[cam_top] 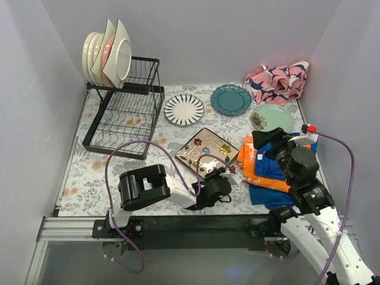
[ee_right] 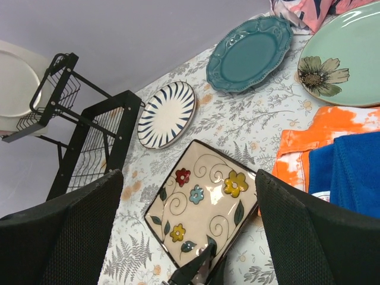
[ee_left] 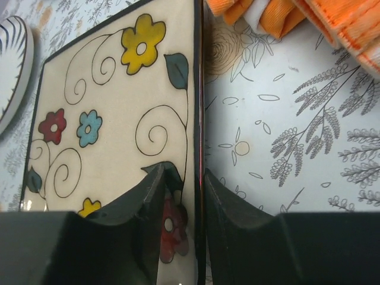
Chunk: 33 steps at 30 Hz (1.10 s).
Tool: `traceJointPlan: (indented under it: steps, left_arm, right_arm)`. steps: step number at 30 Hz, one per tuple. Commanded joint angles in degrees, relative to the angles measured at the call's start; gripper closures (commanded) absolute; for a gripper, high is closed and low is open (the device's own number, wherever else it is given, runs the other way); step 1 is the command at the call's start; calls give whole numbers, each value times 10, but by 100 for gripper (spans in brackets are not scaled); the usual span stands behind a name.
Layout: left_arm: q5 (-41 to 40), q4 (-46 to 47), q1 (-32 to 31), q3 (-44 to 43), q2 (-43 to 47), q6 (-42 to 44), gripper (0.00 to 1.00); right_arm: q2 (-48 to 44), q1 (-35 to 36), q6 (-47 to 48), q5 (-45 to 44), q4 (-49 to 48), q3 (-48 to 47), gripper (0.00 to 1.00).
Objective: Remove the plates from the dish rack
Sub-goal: Place the plate at the center of the board.
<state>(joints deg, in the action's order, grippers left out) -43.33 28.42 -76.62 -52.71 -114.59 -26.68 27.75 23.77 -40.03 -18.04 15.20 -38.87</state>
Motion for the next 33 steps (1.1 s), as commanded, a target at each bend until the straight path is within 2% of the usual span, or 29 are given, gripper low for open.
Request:
traceJointPlan:
  steps: [1, 4, 6, 8, 13, 17, 18, 21, 22, 25, 26, 28, 31, 33]
  left_arm:
    - [77, -26, -13, 20, -4, -111, 70]
    - [90, -33, -13, 22, 7, -133, 59]
    - [107, -42, -13, 23, 13, -147, 44]
    - [121, -47, -13, 29, 27, -173, 38]
    - [142, -94, -13, 38, 80, -223, 38]
    - [170, -133, -6, 66, 177, -258, 38]
    - [184, -144, -4, 73, 225, -262, 38]
    - [213, -172, 12, 103, 306, -276, 38]
    - [218, -182, 14, 104, 325, -276, 38]
    - [230, -238, 29, 98, 384, -279, 38]
    - [235, -267, 41, 96, 399, -282, 38]
    - [251, -286, 59, 97, 457, -292, 38]
    - [271, -326, 126, 113, 555, -304, 38]
    - [228, -345, 129, 125, 598, -318, 38]
  right_arm:
    - [7, 0, 13, 1, -13, 5, 4]
    - [20, 0, 12, 24, -12, 13, 4]
    - [33, 0, 9, 43, -10, 27, 4]
    - [43, 0, 7, 56, -9, 43, 4]
    - [85, 0, -21, 101, -10, 85, 6]
    - [114, 0, -77, 138, -15, 118, 9]
    - [128, 0, -87, 157, -19, 128, 10]
    - [153, 3, -112, 193, -64, 149, 17]
    - [161, 6, -93, 201, -97, 149, 21]
    - [207, 20, -26, 246, -135, 125, 20]
    - [225, 44, 13, 248, -136, 116, 20]
    - [243, 75, 37, 219, -137, 95, 20]
    - [308, 152, 51, 152, -117, 66, 21]
    - [345, 215, 100, 129, -98, 40, 21]
